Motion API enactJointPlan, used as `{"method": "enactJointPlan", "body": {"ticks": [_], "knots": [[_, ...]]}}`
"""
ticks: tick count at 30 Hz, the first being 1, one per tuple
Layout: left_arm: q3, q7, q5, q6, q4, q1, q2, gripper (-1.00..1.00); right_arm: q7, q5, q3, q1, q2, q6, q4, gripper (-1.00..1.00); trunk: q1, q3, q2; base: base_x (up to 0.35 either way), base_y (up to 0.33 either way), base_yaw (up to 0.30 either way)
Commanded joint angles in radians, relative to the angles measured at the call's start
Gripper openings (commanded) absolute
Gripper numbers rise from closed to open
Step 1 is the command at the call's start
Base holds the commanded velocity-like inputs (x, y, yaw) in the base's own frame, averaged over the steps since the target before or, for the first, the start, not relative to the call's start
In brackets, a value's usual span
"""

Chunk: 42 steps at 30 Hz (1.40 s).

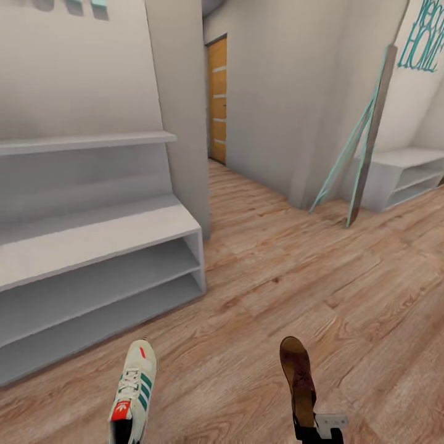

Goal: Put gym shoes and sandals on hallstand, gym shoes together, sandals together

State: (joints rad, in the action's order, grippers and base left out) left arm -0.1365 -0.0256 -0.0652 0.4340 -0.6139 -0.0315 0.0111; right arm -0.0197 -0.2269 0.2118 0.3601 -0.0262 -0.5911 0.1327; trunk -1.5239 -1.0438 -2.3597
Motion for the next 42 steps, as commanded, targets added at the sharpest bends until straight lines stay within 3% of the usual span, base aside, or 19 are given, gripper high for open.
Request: {"method": "enactJointPlan", "body": {"ticks": [1, 3, 7, 42], "knots": [[-0.008, -0.003, -0.007, 0.003, 0.0, -0.001, 0.001, -1.0, -0.002, -0.007, 0.006, 0.0, 0.0, -0.003, -0.001, -1.0, 0.001, -0.001, 0.0, -0.143, -0.086, 0.276], [-0.032, -0.003, -0.007, 0.003, 0.0, -0.001, 0.002, -1.0, -0.002, -0.008, 0.006, 0.0, 0.0, -0.003, -0.001, -1.0, 0.001, -0.002, 0.0, -0.038, -0.023, 0.276], [-0.042, -0.003, -0.007, 0.003, 0.0, -0.001, 0.003, -1.0, -0.002, -0.007, 0.006, 0.0, 0.0, -0.003, -0.001, -1.0, 0.001, -0.004, 0.0, -0.011, -0.007, 0.276], [-0.05, 0.004, -0.006, -0.001, 0.0, -0.002, 0.004, -1.0, -0.002, -0.008, 0.006, 0.0, 0.0, -0.004, -0.001, -1.0, 0.001, -0.021, 0.0, 0.0, 0.0, 0.276]]}}
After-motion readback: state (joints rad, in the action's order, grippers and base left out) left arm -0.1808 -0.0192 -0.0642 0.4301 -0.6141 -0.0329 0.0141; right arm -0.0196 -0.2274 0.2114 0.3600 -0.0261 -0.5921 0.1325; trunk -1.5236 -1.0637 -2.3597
